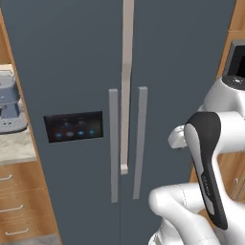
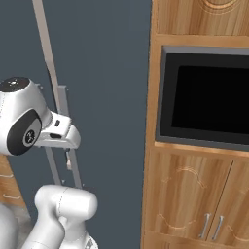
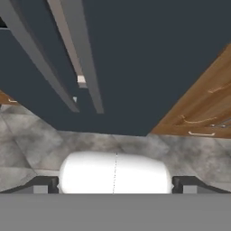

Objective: Open the freezer door, pick up the ice cube tray from the freezer, and place it on the dining counter.

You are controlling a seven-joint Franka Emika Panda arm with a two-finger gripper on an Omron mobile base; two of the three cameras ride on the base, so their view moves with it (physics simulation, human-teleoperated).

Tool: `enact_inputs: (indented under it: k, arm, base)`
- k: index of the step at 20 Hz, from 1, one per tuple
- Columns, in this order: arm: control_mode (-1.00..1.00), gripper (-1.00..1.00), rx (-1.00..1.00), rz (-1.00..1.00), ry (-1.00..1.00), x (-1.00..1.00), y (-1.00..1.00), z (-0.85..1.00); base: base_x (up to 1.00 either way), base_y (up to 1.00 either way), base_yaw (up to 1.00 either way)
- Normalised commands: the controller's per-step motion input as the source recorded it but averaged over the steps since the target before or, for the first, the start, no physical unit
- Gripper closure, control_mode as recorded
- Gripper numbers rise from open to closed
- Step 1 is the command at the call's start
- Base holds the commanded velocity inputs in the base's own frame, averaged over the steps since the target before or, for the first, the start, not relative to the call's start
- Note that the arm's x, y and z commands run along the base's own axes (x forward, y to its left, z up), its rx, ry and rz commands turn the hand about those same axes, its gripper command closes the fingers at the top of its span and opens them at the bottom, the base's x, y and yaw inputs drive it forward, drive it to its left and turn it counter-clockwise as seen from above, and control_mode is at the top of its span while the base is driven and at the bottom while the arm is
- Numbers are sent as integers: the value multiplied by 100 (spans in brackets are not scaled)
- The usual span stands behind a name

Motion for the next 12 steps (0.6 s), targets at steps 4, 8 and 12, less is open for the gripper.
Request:
enact_inputs:
  k: [4, 8, 12]
  arm:
    - [100, -100, 0, 0, 0, 0, 0, 0]
    - [100, -100, 0, 0, 0, 0, 0, 0]
    - [100, -100, 0, 0, 0, 0, 0, 0]
  base:
    - [0, -41, 1]
    - [14, -36, 2]
    - [15, -32, 2]
